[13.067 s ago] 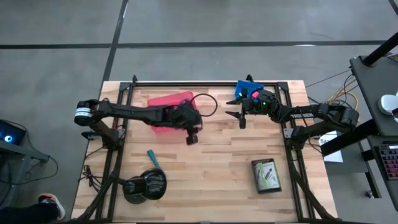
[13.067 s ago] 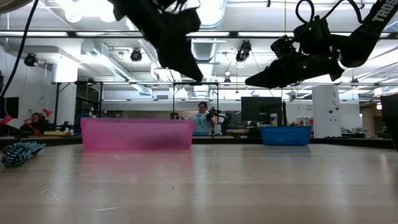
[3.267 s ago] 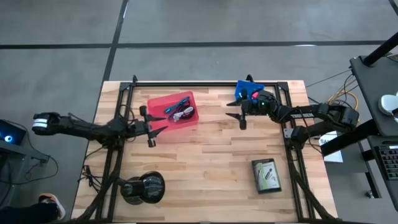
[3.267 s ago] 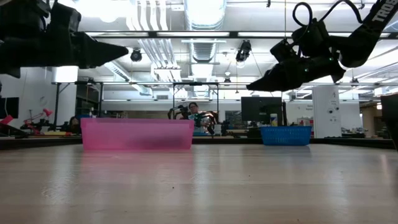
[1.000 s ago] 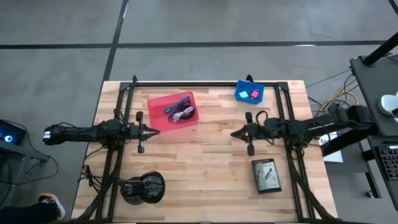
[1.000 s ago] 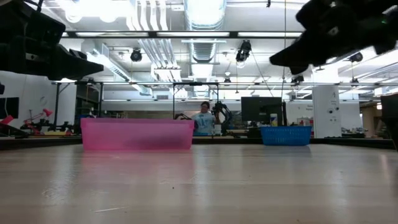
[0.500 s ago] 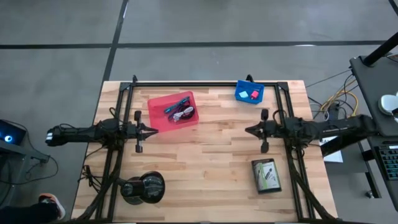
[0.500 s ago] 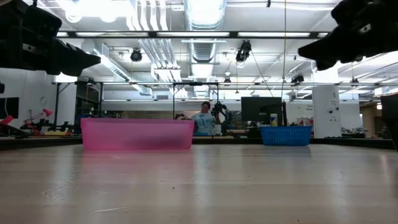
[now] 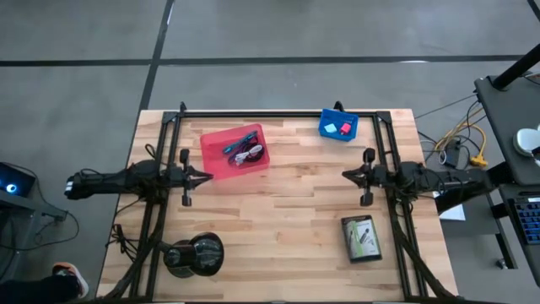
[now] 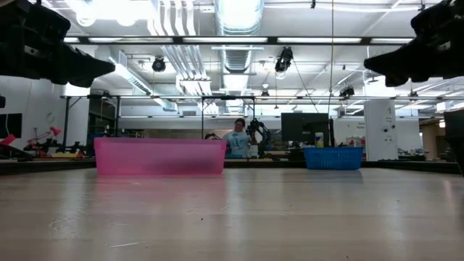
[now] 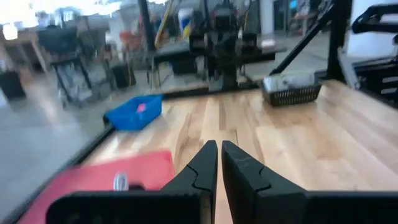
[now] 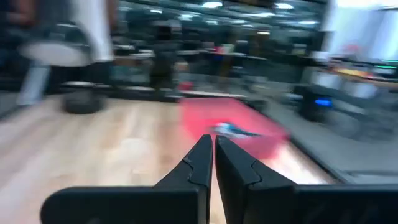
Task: Pick and place items into bin
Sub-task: Return to Home Position
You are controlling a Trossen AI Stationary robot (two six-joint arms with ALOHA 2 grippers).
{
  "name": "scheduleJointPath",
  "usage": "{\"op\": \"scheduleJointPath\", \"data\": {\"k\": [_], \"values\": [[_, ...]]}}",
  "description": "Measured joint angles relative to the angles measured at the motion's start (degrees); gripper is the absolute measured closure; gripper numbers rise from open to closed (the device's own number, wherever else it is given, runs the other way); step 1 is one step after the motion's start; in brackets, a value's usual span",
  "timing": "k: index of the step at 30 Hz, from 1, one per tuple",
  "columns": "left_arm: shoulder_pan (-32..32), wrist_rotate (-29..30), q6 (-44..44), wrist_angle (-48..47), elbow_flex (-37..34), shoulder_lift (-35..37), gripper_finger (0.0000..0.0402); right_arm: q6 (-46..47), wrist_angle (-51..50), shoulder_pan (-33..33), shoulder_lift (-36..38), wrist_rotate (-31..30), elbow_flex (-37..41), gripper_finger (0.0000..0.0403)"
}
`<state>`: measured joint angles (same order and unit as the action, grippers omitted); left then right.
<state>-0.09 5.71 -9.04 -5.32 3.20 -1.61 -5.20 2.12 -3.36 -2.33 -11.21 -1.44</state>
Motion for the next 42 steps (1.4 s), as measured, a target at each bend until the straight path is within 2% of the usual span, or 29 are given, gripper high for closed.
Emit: {"op": "scheduleJointPath", "data": {"k": [2, 4, 7, 12, 13, 17, 28, 36, 42], "values": [[0.0, 1.1, 1.3, -3.2, 0.9, 0.0, 0.0394, -0.1, -1.8, 0.1, 2.2, -5.8, 0.0, 0.0394], [0.0, 2.4, 1.6, -4.0, 1.1, 0.0, 0.0394, -0.3, -1.3, 0.3, 2.4, -7.1, -0.2, 0.0394], [0.0, 2.6, 2.7, -3.9, 1.1, 0.0, 0.0394, -0.8, -1.9, 0.4, 1.5, -4.9, 0.0, 0.0394], [0.0, 1.8, 3.2, -2.9, 0.9, -0.1, 0.0394, -1.3, -2.0, 0.4, 0.2, 7.3, 0.5, 0.0394], [0.0, 1.5, 3.3, -2.7, 0.9, 0.0, 0.0394, -1.3, -2.0, 0.3, 0.2, 8.3, 0.5, 0.0394], [0.0, 0.4, 4.1, -2.4, 0.9, 0.0, 0.0394, -0.4, 0.7, 0.4, 0.5, 6.3, 0.5, 0.0394], [0.0, 0.3, 4.2, -0.7, 0.5, -0.3, 0.0394, 0.3, 1.1, 0.4, 0.3, 6.6, 0.5, 0.0394], [0.0, 0.3, 2.6, -0.2, 0.2, 0.0, 0.0394, -5.4, 1.1, 0.4, 0.3, 6.7, 0.5, 0.0394], [0.0, 0.3, 2.6, 0.3, 0.4, 0.0, 0.0394, -5.7, 1.1, 0.4, 0.3, 6.7, 0.5, 0.0394]]}}
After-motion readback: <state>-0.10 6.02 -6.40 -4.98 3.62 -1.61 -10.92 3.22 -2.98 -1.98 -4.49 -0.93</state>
